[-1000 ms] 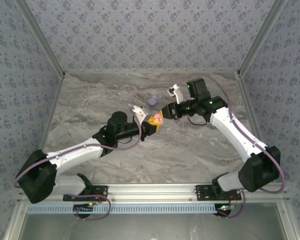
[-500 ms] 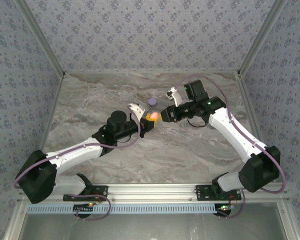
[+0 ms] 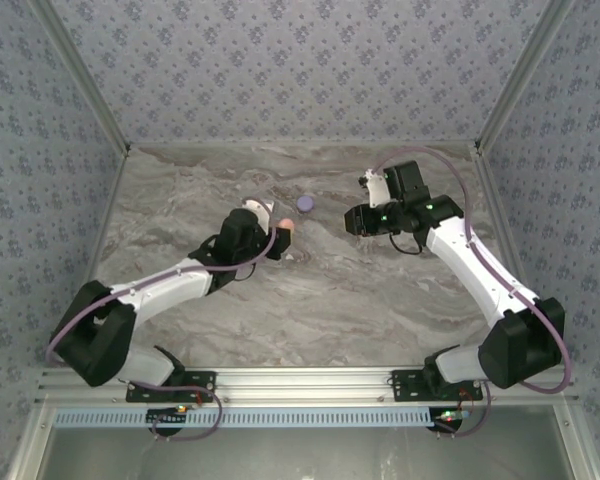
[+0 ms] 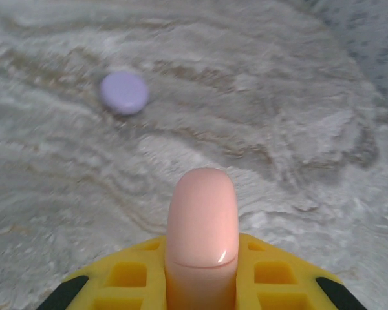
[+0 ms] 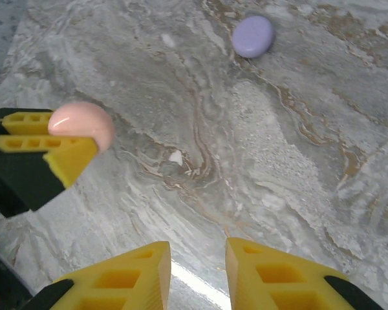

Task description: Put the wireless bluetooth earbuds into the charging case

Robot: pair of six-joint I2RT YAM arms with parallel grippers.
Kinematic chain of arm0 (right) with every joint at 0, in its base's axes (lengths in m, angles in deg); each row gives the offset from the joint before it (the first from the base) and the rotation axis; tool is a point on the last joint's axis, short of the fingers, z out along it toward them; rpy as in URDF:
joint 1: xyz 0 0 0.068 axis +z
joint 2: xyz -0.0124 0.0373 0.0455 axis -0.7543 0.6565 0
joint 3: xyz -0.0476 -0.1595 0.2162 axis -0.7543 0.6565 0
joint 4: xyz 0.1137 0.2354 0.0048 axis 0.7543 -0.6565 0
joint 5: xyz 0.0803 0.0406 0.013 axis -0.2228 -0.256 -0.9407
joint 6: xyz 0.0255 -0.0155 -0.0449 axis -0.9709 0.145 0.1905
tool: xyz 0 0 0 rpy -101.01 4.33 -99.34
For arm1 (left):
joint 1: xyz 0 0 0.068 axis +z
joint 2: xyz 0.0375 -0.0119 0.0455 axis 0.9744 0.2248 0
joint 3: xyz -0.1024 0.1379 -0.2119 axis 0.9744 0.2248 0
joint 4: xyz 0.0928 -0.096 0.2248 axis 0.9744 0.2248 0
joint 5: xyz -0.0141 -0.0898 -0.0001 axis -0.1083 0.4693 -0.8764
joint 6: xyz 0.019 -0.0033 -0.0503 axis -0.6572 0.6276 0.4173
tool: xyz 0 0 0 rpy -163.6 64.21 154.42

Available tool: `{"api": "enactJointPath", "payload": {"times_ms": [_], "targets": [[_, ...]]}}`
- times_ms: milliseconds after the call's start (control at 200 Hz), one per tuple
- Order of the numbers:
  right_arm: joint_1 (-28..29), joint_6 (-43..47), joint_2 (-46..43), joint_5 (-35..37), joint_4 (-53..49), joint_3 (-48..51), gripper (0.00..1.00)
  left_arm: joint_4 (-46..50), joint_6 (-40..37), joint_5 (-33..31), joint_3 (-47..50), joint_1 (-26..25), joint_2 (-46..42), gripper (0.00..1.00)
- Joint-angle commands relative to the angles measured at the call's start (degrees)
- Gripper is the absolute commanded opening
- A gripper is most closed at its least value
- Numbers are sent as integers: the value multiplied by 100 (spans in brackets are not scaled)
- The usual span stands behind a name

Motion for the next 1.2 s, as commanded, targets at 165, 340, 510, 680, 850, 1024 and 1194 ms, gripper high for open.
{"api": "enactJointPath", "payload": {"times_ms": [165,340,510,680,850,1024,1194], "targets": [[-85,-159,-123,209,-35,89,33,700,838,869,-757,360,1042,10],[-124,-187,-85,244,-21,280,33,750,992,1414,-1265,499,1811,10],[-151,-185,-74,234,-28,301,34,776,1125,1676,-1716,536,2381,10],[-188,-186,-63,231,-21,337,34,785,1216,1875,-2092,543,2811,11],[-212,-188,-46,218,-29,374,34,811,1282,1986,-2374,546,3145,13],[-241,-188,-37,200,-3,387,34,905,1302,1970,-2532,556,3354,19],[-273,-188,-20,177,9,408,35,1073,1257,1902,-2622,556,3459,26]]}}
